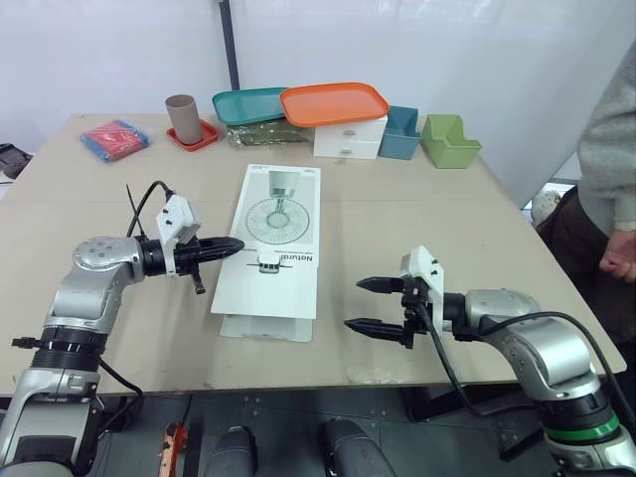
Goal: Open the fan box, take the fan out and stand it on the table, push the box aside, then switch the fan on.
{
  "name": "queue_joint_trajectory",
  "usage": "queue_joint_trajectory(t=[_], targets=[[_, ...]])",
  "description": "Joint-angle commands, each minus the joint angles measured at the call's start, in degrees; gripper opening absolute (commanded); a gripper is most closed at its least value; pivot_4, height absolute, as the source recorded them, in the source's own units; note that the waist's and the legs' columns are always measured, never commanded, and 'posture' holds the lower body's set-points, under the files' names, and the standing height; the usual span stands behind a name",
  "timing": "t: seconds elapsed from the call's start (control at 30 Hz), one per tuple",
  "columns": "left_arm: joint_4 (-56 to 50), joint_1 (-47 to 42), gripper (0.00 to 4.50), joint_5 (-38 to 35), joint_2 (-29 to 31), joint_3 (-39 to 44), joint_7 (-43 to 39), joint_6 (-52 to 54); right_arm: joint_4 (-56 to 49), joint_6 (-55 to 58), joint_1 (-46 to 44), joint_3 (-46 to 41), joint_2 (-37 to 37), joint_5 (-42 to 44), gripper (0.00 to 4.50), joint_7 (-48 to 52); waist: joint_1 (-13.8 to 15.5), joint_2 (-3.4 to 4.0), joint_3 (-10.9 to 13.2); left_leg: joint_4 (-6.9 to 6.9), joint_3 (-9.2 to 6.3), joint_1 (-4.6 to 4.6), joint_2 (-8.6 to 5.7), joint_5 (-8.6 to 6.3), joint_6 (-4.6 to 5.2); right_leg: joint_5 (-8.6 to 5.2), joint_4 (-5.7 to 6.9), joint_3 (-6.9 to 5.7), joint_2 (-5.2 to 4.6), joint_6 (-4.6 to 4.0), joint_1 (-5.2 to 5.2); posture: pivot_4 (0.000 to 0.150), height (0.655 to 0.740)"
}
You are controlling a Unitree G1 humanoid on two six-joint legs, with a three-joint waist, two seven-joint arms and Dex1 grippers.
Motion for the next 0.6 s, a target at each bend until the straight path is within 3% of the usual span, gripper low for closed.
queue_joint_trajectory(t=[0.03,0.6], targets=[[0.2,-1.0,0.11,0.6,0.2,0.5,-0.1,-0.6,-5.3,0.6,-0.6,1.0,-0.8,2.8,4.5,1.7,0.0,0.0,0.0,0.0,0.0,0.0,0.0,0.0,0.0,0.0,0.0,0.0,0.0,0.0,0.01,0.15,0.74],[2.5,-2.2,0.11,1.4,1.3,1.0,-1.4,-2.5,-0.2,-3.5,-5.1,10.1,1.8,-1.8,4.5,2.7,0.0,0.0,0.0,0.11,0.0,-0.04,0.01,0.0,0.0,0.02,0.0,-0.02,0.0,0.0,0.01,0.15,0.74]])
